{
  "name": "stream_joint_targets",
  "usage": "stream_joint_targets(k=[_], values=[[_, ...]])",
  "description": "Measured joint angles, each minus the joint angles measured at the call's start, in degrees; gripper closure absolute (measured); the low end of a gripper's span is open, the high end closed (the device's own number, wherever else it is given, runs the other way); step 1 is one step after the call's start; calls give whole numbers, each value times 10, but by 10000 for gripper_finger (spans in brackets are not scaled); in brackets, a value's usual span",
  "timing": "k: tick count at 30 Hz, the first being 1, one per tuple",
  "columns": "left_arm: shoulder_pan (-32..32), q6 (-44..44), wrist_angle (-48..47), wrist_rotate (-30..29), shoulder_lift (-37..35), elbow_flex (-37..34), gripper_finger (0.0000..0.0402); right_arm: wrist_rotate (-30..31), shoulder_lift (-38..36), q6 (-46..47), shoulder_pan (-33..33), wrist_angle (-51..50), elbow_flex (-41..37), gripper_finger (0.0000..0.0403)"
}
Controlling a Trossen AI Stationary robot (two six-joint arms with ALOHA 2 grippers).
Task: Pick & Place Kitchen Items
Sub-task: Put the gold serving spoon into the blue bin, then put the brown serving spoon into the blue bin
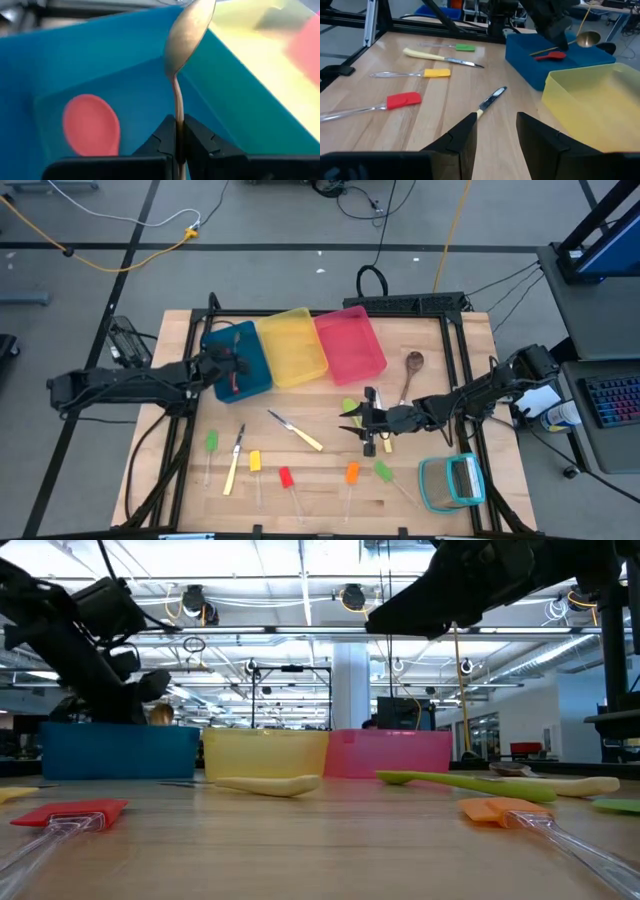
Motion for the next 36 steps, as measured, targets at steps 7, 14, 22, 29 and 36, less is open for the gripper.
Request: stream_joint_targets(k=[7, 14, 22, 29, 36], values=[[24, 9, 101, 56, 24, -51, 382, 0, 0, -9, 0, 0, 0, 273], [41, 20, 110, 55, 41, -57, 381, 0, 0, -10, 0, 1, 0, 273], [55, 24, 112, 60, 41, -57, 351, 0, 0, -9, 0, 0, 0, 273], [57, 29, 114, 60, 41, -57, 308, 0, 0, -4, 0, -1, 0, 273], [57, 58, 181, 70, 40, -60, 304, 83, 0, 37, 0, -57, 0, 273]])
